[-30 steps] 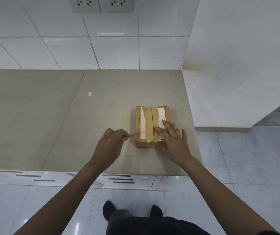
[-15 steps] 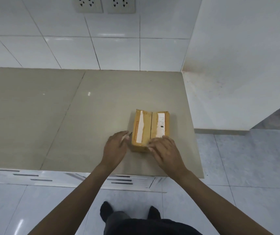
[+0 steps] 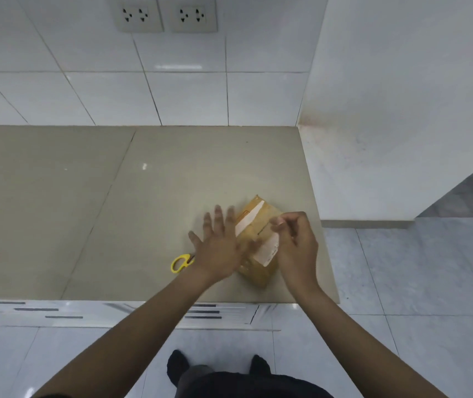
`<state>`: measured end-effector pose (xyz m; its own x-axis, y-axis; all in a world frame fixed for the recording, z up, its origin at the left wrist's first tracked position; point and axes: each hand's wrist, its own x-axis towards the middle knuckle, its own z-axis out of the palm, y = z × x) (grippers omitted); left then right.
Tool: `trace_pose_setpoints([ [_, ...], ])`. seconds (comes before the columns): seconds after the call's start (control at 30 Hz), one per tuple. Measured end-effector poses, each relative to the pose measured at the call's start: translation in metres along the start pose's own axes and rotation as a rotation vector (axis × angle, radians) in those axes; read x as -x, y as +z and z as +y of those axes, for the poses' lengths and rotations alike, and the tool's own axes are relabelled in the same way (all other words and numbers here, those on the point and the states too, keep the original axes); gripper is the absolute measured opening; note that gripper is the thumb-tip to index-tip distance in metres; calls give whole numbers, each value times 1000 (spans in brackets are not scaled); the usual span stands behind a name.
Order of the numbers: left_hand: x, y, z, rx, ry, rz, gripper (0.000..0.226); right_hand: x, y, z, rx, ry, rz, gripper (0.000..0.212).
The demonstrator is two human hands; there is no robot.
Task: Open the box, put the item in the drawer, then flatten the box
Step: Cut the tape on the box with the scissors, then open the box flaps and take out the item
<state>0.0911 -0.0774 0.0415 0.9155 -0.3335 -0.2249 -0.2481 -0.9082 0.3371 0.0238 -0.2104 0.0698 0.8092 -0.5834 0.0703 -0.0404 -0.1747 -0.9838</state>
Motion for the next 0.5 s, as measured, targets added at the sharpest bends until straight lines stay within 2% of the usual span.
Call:
trace_pose_setpoints([
  [0.1, 10, 19, -3, -144, 114, -105, 105, -12, -8, -6, -3, 17, 61, 6],
  [0.27, -2, 2, -15, -212, 159, -186, 99, -32, -27, -18, -110, 62, 168, 11],
  [0.33, -7, -11, -5, -268, 165, -111, 89, -39, -32, -22, -158, 72, 211, 16],
  [0.4, -7, -14, 12, -218, 156, -57, 79, -42, -34, -24, -200, 89, 238, 14],
  [0.43, -6, -10, 19, -155, 146, -90, 80, -43, -34, -25, -218, 106, 244, 13],
  [0.5, -3, 7, 25, -153, 164, -180, 102, -44, -35, -25, -252, 140, 256, 10],
])
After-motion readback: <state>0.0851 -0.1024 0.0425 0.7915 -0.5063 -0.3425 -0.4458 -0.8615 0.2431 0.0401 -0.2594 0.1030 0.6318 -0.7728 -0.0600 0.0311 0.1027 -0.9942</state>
